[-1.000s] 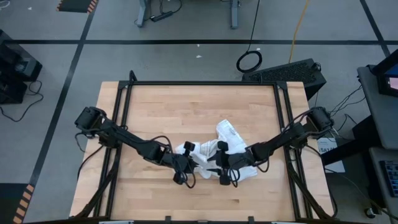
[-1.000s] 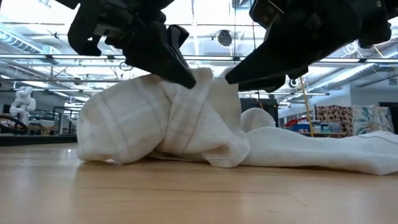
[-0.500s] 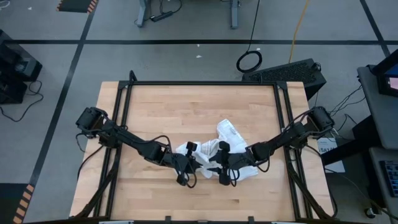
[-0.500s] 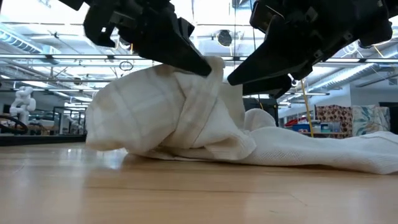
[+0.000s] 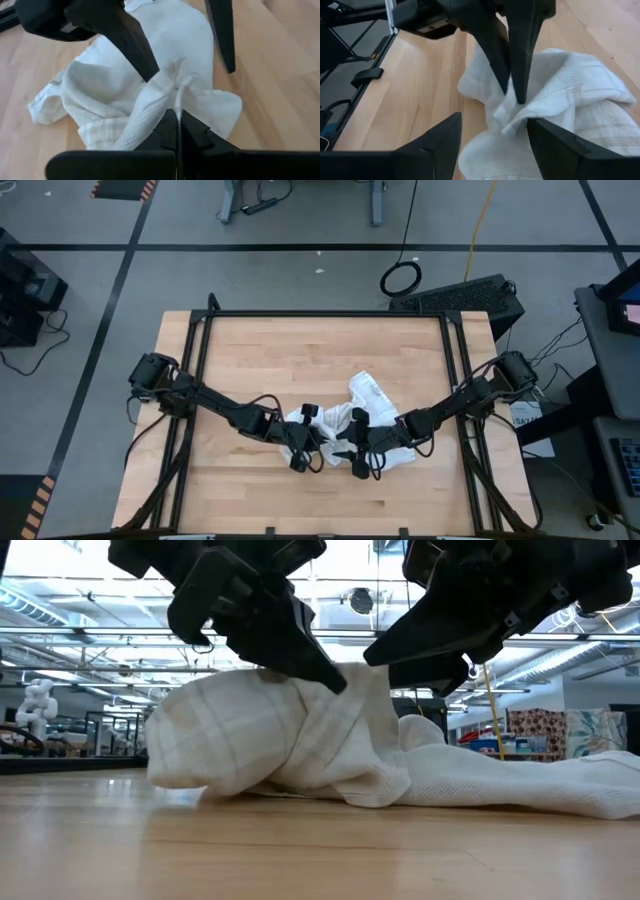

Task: Roll towel
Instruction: Roll the towel

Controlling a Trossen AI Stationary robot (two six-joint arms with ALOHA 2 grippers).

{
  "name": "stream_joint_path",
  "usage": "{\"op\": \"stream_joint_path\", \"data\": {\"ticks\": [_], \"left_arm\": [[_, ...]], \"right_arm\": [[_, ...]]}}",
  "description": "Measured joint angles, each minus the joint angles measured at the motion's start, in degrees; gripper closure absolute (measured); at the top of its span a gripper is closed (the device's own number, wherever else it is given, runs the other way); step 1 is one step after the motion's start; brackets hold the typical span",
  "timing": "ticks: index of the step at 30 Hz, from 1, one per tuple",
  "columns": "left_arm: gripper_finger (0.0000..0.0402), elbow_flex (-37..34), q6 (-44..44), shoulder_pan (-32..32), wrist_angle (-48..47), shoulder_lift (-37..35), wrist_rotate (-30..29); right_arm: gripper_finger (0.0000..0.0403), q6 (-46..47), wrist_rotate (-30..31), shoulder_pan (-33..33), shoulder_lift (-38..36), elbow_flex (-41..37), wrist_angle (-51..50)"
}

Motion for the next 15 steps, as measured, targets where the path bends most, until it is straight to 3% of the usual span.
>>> {"op": "stream_joint_path", "data": {"ticks": [7, 15], "left_arm": [[0.0395, 0.0, -0.31, -0.04, 2.58, 0.02, 0.0], [0.0394, 0.0, -0.42, -0.05, 2.5, 0.02, 0.0]], "right_arm": [[0.0202, 0.0, 0.04, -0.02, 0.02, 0.0, 0.25], [0.0312, -1.4, 0.42, -0.63, 0.02, 0.0, 0.82]]}}
